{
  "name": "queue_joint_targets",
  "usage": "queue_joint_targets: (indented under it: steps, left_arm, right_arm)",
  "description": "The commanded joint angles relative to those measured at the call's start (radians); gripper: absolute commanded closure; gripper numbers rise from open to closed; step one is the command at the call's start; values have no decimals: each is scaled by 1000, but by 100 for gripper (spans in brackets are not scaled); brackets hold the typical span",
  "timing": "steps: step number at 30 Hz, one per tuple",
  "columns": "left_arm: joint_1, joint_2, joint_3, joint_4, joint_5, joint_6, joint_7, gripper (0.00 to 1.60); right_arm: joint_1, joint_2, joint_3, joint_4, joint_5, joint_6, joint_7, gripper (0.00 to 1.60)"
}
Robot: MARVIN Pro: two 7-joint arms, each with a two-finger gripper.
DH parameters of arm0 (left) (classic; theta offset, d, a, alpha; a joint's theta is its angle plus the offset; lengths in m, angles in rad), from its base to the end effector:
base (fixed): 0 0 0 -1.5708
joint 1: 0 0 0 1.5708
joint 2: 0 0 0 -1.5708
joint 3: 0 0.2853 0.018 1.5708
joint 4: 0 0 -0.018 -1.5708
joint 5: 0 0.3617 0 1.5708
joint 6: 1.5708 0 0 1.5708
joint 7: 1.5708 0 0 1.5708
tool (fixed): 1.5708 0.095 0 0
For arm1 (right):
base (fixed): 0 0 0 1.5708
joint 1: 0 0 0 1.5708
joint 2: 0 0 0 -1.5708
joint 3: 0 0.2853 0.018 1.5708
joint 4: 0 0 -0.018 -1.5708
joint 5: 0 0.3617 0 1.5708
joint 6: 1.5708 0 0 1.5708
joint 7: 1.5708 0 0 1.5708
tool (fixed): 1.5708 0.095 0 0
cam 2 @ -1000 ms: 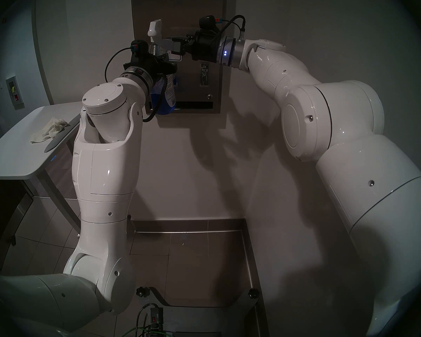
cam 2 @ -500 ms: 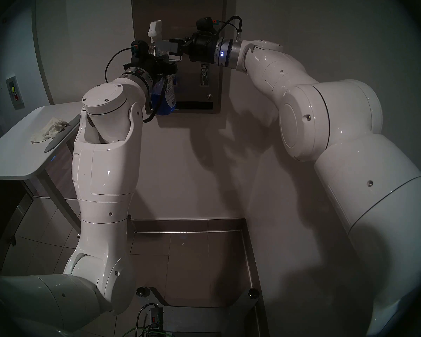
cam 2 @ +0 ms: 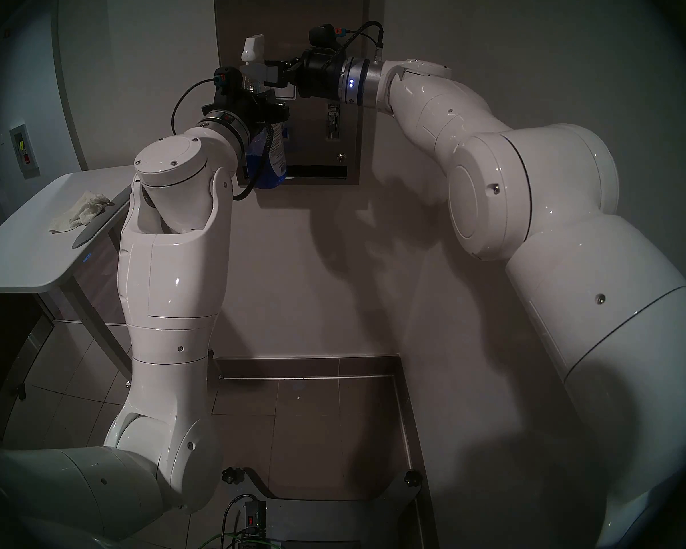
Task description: Pick up the cleaner bottle and spray the cleaner onto the surface
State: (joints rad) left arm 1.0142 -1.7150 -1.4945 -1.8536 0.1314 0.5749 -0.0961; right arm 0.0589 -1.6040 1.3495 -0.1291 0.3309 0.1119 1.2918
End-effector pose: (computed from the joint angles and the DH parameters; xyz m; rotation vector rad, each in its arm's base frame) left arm 0.5074 -0.0701 0.0545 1.8429 -0.1629 2.4283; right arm 0.6604 0.1242 0.0948 -1.2415 -1.0614 -1.4481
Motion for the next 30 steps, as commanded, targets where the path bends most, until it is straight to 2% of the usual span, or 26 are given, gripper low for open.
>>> queue_joint_targets:
  steps: [1, 7, 8, 9, 10, 11, 12, 15, 16, 17, 24, 25, 26, 30]
  left_arm:
    - [-59, -7, 2, -48, -1, -25, 2, 160]
    - [-59, -8, 2, -48, 1, -24, 1, 160]
    - [-59, -8, 2, -48, 1, -24, 1, 160]
    - [-59, -8, 2, -49, 1, -24, 0, 160]
    - [-59, -8, 2, -49, 2, -24, 0, 160]
    - [-58, -8, 2, -50, 2, -23, 0, 160]
    - [-58, -8, 1, -50, 2, -23, 0, 160]
    - [-58, -9, 1, -51, 4, -23, 0, 160]
    - [-58, -9, 1, -50, 4, -23, 0, 160]
    - [-59, -10, 1, -50, 5, -22, 0, 160]
    - [-60, -11, 0, -50, 8, -20, 1, 160]
    - [-60, -11, 0, -50, 9, -20, 1, 160]
    - [-60, -11, 0, -50, 9, -19, 1, 160]
    - [-60, -11, 1, -50, 10, -18, 0, 160]
  right_arm:
    - [56, -8, 6, -26, 5, 3, -6, 0]
    - [57, -15, 6, -26, 2, 8, -11, 0]
    - [57, -15, 6, -26, 2, 9, -12, 33]
    - [57, -15, 6, -26, 1, 10, -12, 53]
    - [57, -15, 6, -26, 1, 11, -13, 85]
    - [57, -15, 6, -26, 0, 11, -17, 93]
    - [57, -15, 6, -26, 0, 12, -18, 110]
    - [56, -14, 6, -26, -1, 15, -18, 139]
    - [56, -14, 6, -26, -2, 16, -16, 154]
    - [56, -13, 6, -26, -2, 16, -15, 160]
    - [53, -10, 6, -25, -6, 20, -11, 160]
    - [53, -9, 6, -25, -6, 20, -11, 98]
    - [53, -9, 6, -25, -6, 21, -10, 0]
    - [55, -7, 7, -26, -6, 22, -12, 0]
